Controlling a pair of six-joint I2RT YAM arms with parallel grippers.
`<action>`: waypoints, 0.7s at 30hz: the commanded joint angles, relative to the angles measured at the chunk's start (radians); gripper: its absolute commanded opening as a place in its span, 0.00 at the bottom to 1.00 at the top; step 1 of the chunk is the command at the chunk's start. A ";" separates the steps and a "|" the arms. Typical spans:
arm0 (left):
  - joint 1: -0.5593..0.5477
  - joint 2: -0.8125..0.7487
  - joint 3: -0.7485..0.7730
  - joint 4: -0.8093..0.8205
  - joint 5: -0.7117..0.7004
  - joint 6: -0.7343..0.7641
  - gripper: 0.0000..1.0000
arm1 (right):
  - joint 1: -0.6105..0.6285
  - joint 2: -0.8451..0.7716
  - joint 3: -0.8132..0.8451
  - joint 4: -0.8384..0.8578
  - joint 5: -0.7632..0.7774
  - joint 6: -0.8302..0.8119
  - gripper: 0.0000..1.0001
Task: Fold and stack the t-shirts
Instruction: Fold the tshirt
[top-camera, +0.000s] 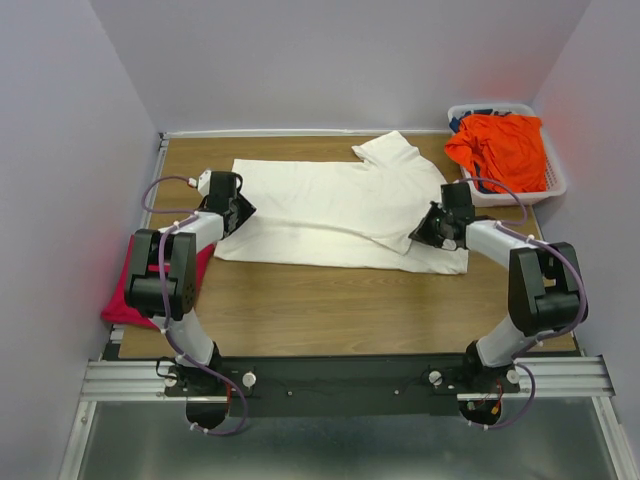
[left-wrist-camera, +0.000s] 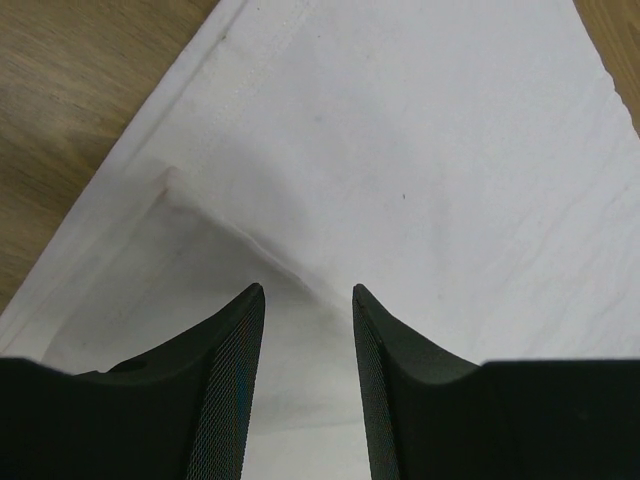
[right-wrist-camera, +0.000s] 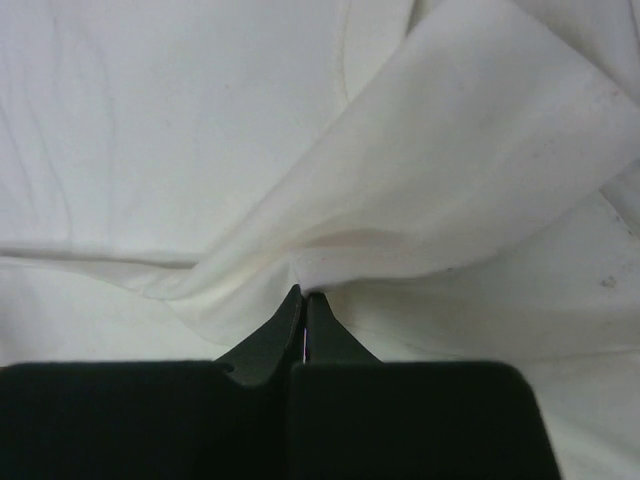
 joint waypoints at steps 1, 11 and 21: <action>0.007 0.021 0.031 0.008 0.013 0.003 0.48 | 0.006 0.037 0.071 0.021 -0.001 0.011 0.03; 0.007 0.029 0.035 0.026 0.035 -0.005 0.48 | 0.008 0.189 0.255 0.021 -0.011 0.020 0.03; 0.006 0.009 0.011 0.035 0.041 -0.002 0.48 | 0.006 0.264 0.348 0.019 0.009 0.019 0.03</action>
